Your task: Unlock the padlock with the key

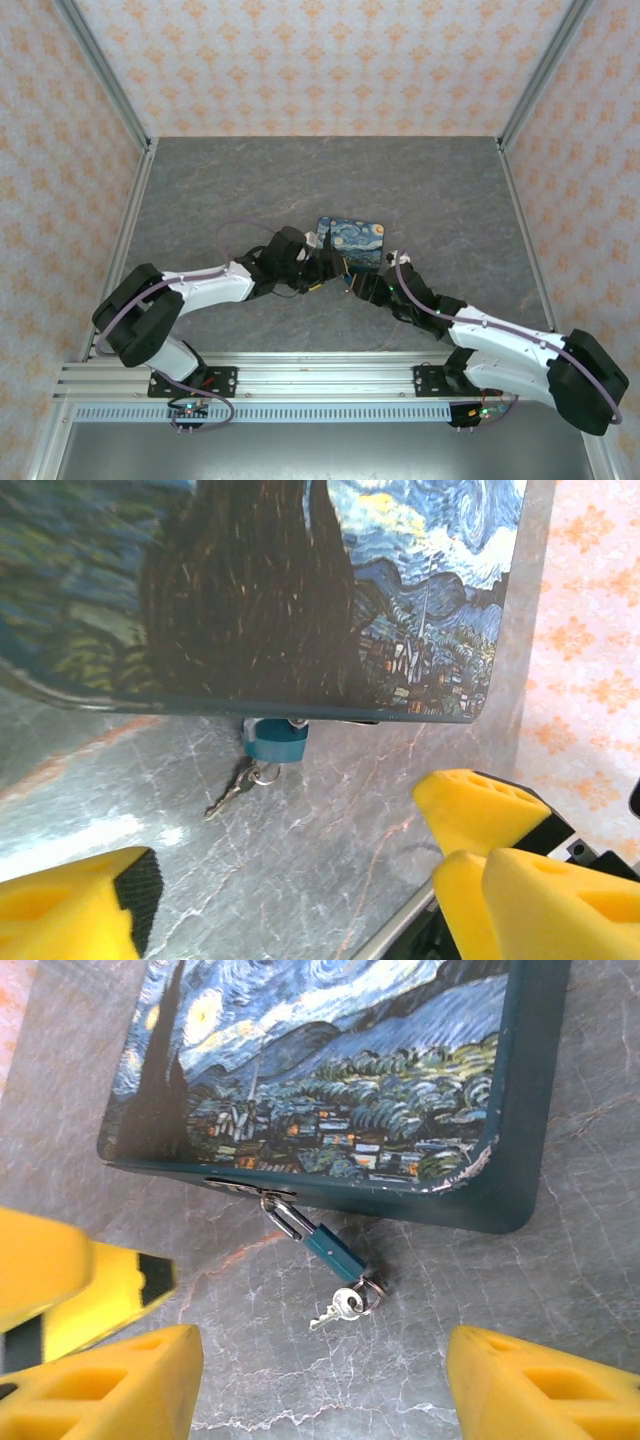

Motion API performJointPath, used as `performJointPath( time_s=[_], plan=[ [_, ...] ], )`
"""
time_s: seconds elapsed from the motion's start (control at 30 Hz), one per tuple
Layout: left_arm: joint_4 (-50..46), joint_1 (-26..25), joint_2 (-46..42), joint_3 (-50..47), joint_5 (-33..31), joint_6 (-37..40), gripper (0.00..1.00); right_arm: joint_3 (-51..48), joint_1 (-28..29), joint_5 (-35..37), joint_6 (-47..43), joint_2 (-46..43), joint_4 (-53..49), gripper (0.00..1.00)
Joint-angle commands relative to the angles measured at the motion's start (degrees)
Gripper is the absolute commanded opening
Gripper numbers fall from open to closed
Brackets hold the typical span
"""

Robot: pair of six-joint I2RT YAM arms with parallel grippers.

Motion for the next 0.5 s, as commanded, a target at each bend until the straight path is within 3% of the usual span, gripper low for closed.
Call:
performJointPath(
  time_s=[0.0,0.17,0.23,0.47],
  plan=[
    [-8.22,0.42,-2.11,2.64,-4.92,5.67,0.87,0.79,-0.37,0.86,0.90,2.69,3.42,0.65],
    [-13.73,2.20,-3.47,4.27,-8.21,9.87,0.89,2.18,-1.27,0.71,0.90,6.40,5.26,0.66],
    [-15.63,2.92,-4.19,4.73,-10.19,11.27,0.99,2.71,-2.07,0.21,0.98,7.65,6.02,0.66],
    [-20.37,5.56,-6.30,6.86,-13.79,15.10,1.00,5.19,-5.24,-2.59,0.73,12.21,8.21,0.66]
  ],
)
